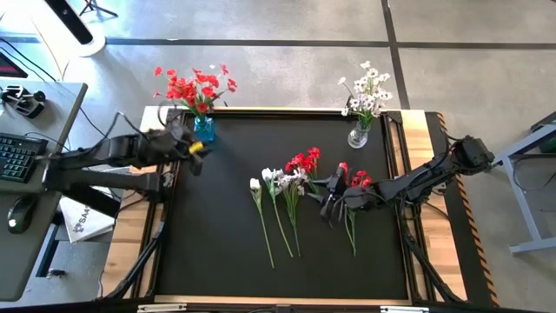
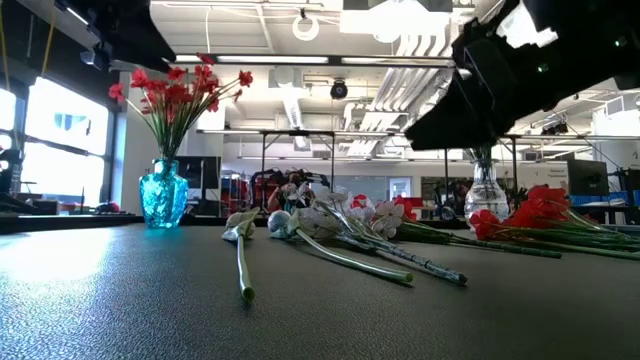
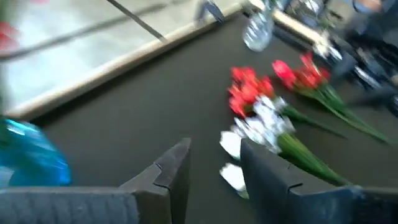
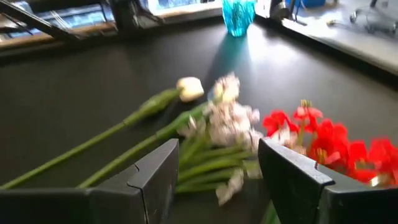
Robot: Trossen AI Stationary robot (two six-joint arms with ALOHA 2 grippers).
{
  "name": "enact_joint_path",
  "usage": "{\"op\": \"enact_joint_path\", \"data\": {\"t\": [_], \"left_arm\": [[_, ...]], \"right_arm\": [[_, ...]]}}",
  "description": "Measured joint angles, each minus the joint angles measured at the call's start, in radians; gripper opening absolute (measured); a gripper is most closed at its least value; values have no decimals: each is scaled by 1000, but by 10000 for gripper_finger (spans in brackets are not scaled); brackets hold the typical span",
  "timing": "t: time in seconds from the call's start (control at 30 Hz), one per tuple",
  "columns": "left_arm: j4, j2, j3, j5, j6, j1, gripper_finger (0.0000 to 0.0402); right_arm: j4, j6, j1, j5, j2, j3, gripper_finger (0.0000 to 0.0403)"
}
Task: Sort flowers into vase by color
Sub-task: Put the white tulip into the transparent vase
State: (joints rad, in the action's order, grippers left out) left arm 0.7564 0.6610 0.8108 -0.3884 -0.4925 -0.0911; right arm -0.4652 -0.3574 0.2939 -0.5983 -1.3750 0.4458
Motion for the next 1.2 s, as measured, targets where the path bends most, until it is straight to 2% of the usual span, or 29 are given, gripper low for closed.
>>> {"op": "enact_joint_path", "data": {"t": [0.2, 0.4, 0.53, 0.67, 0.8, 0.93, 1.03, 1.2], "left_arm": [[-2, 119, -39, -50, -208, 244, 101], [-30, 324, -67, -115, -451, 423, 88], [-237, 492, -125, -146, -560, 488, 88], [-455, 654, -151, -134, -612, 472, 92], [-565, 763, -152, -62, -603, 418, 121], [-617, 826, -152, -4, -607, 361, 167], [-636, 858, -152, -3, -638, 324, 198], [-706, 923, -152, -3, -649, 272, 217]], "right_arm": [[73, -77, 0, 0, 0, 0, 216], [61, -80, 0, 0, 0, 0, 216], [49, -80, 0, 0, 0, 0, 216], [50, -80, 0, 0, 0, 0, 216], [50, -76, 0, 0, 0, 0, 216], [53, -63, 0, 0, 0, 0, 216], [56, -65, 0, 0, 0, 0, 216], [58, -72, 0, 0, 0, 0, 216]]}}
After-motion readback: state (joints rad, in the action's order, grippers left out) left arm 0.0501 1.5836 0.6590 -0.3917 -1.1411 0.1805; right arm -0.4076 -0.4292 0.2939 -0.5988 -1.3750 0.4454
